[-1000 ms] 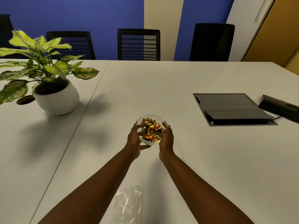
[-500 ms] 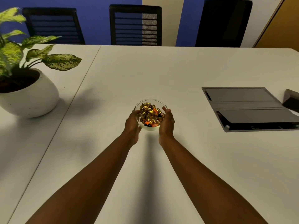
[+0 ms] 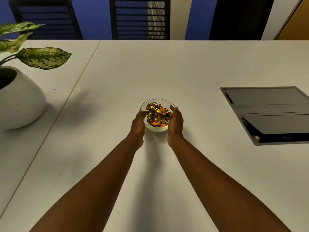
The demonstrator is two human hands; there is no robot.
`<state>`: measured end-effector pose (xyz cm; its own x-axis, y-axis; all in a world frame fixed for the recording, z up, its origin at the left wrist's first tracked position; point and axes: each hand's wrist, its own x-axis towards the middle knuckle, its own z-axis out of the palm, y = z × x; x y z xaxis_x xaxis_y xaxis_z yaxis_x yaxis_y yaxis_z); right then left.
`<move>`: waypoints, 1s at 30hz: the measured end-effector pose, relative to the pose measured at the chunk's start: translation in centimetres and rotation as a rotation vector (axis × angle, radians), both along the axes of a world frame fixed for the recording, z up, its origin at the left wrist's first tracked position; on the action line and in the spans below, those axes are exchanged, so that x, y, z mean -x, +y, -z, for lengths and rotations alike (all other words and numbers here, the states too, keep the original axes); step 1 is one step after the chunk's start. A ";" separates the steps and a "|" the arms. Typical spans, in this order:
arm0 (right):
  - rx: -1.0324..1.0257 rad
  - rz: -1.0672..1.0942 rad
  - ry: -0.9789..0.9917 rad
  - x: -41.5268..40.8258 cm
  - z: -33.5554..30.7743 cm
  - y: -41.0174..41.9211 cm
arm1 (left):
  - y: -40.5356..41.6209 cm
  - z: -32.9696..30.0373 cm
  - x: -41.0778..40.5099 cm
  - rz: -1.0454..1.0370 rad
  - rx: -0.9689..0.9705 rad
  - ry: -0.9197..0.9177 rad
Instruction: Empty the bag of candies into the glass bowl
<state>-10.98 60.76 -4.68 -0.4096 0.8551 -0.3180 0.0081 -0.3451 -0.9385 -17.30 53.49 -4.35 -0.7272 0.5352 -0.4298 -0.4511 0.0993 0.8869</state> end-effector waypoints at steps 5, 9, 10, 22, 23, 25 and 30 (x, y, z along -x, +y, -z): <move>-0.039 -0.004 -0.017 0.9 1.2 0.6 | 0.4 1.2 0.9 0.015 0.036 0.009; -0.058 -0.006 -0.030 1.3 1.9 1.1 | 0.6 1.7 1.1 0.018 0.023 0.016; -0.059 -0.006 -0.033 1.3 2.0 1.1 | 0.7 1.8 1.2 0.018 0.022 0.020; -0.073 -0.047 -0.116 1.2 2.6 1.7 | 1.0 2.5 1.2 0.059 0.108 0.072; -0.073 -0.063 -0.124 1.0 2.6 1.8 | 1.0 2.3 1.3 0.073 0.125 0.077; -0.064 -0.101 -0.143 0.7 2.4 2.0 | 0.9 2.1 1.5 0.085 0.133 0.074; -0.057 -0.238 -0.278 -0.2 0.4 2.0 | -0.2 1.6 1.8 0.094 0.164 0.165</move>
